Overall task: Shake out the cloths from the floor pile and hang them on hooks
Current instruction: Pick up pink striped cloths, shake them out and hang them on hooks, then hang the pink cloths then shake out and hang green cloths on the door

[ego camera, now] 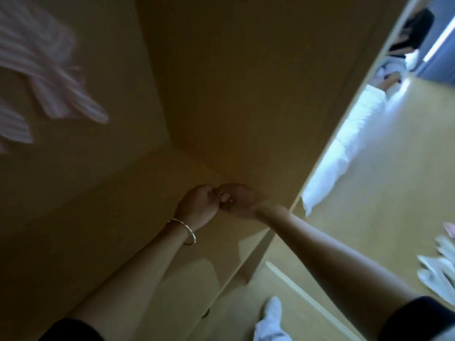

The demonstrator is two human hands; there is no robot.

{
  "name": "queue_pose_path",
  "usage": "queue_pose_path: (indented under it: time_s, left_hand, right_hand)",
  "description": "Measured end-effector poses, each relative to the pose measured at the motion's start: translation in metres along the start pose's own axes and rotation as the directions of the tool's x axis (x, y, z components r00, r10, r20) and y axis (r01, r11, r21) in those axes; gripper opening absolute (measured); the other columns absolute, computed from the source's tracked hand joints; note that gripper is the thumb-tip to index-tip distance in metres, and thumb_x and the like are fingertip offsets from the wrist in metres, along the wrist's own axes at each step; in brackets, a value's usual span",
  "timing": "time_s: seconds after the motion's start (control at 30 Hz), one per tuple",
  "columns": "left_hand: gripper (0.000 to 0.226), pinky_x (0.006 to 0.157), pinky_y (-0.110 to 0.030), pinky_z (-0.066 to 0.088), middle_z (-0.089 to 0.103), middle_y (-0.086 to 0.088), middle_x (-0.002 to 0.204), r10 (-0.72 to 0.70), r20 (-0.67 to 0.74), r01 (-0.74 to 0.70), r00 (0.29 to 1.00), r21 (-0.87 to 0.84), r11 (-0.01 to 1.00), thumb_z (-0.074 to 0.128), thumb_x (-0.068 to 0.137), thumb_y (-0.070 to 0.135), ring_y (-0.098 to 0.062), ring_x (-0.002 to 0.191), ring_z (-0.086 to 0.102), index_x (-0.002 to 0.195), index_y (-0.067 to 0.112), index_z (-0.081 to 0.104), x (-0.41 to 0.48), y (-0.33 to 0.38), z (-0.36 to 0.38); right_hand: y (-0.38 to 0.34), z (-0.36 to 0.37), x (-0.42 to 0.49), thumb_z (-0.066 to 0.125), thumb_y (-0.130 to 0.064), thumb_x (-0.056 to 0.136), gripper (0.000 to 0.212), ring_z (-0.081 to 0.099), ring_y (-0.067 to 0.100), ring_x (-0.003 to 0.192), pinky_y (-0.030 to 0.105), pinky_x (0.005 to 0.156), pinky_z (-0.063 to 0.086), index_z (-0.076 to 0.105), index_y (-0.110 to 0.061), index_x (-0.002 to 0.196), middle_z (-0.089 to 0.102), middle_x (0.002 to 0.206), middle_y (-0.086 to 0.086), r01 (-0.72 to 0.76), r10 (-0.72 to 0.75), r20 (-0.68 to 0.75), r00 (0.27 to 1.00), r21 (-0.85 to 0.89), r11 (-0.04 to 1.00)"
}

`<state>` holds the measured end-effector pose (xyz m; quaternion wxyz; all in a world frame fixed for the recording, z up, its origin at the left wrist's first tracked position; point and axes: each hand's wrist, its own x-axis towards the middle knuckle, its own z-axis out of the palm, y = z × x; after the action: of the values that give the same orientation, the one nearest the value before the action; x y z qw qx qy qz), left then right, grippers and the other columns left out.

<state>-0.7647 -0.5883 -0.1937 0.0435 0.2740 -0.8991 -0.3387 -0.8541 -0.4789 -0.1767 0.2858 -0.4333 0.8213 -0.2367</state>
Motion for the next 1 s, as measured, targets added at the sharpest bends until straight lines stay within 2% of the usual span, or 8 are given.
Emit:
queue_pose_path:
  time_s: [0.1,0.17,0.3,0.4,0.53,0.63,0.73,1.0]
  left_hand:
    - [0.030,0.057,-0.030,0.035,0.059,-0.005,0.071,0.068,0.140,-0.073,0.988,0.031,0.997,0.051,0.090,0.035,-0.023,0.069,0.054,0.067,0.017,0.055,-0.009,0.014,0.020]
    - [0.036,0.056,-0.029,0.032,0.057,-0.007,0.068,0.089,0.210,-0.102,0.974,0.053,0.993,0.051,0.091,0.036,-0.020,0.063,0.049,0.059,0.019,0.048,-0.016,0.028,0.033]
    - [0.042,0.051,-0.029,0.029,0.046,0.001,0.055,0.137,0.349,-0.177,0.927,0.086,0.980,0.046,0.094,0.040,-0.018,0.056,0.042,0.059,0.015,0.044,-0.031,0.058,0.059]
    - [0.038,0.047,-0.028,0.027,0.045,0.002,0.053,0.189,0.418,-0.247,0.889,0.089,0.965,0.049,0.093,0.031,-0.017,0.055,0.042,0.059,0.016,0.045,-0.038,0.086,0.078]
    - [0.032,0.052,-0.030,0.031,0.057,-0.005,0.067,0.210,0.500,-0.334,0.840,0.171,0.927,0.046,0.094,0.031,-0.020,0.063,0.050,0.069,0.013,0.056,-0.049,0.135,0.116]
    - [0.027,0.069,-0.030,0.043,0.065,-0.002,0.093,0.206,0.589,-0.377,0.781,0.183,0.908,0.044,0.096,0.034,-0.020,0.086,0.059,0.098,0.017,0.065,-0.062,0.169,0.158]
    - [0.031,0.085,-0.028,0.046,0.063,0.001,0.115,0.225,0.627,-0.419,0.745,0.178,0.890,0.044,0.097,0.033,-0.017,0.102,0.058,0.120,0.021,0.059,-0.080,0.204,0.202]
    - [0.035,0.093,-0.031,0.048,0.061,-0.004,0.121,0.289,0.672,-0.492,0.682,0.130,0.861,0.043,0.096,0.023,-0.019,0.106,0.059,0.129,0.018,0.053,-0.129,0.297,0.308]
  right_hand:
    - [0.018,-0.002,-0.033,0.055,-0.015,0.092,0.027,0.055,0.017,0.103,0.021,0.081,0.038,0.060,-0.012,0.118,0.061,0.118,0.004,-0.087,0.087,-0.005,0.996,0.009,0.996]
    - [0.033,-0.003,-0.052,0.057,-0.018,0.090,0.028,0.058,0.020,0.102,0.028,0.085,0.045,0.061,-0.016,0.117,0.063,0.114,0.004,-0.116,0.115,-0.024,0.993,-0.022,0.993]
    - [0.061,-0.012,-0.086,0.054,-0.011,0.085,0.026,0.061,0.024,0.087,0.028,0.071,0.048,0.067,-0.016,0.106,0.065,0.092,0.004,-0.181,0.181,-0.018,0.983,-0.014,0.983]
    - [0.078,-0.025,-0.113,0.049,-0.007,0.087,0.024,0.058,0.023,0.085,0.030,0.072,0.046,0.066,-0.009,0.103,0.063,0.091,0.006,-0.197,0.197,-0.010,0.980,-0.033,0.980]
    - [0.120,-0.037,-0.161,0.046,-0.009,0.089,0.025,0.063,0.026,0.093,0.040,0.085,0.054,0.066,-0.015,0.104,0.067,0.100,0.008,-0.279,0.279,-0.012,0.960,0.015,0.960]
    - [0.163,-0.047,-0.208,0.048,-0.019,0.093,0.019,0.063,0.021,0.089,0.038,0.085,0.053,0.065,-0.021,0.100,0.064,0.092,0.001,-0.348,0.350,-0.005,0.937,0.091,0.933]
    - [0.206,-0.057,-0.257,0.049,-0.024,0.094,0.024,0.064,0.017,0.087,0.033,0.084,0.052,0.066,-0.018,0.111,0.066,0.097,0.003,-0.437,0.438,0.023,0.899,0.138,0.889]
    - [0.319,-0.071,-0.384,0.051,-0.026,0.092,0.026,0.068,0.022,0.091,0.034,0.085,0.054,0.066,-0.019,0.111,0.072,0.102,0.010,-0.592,0.602,-0.001,0.798,0.184,0.785]
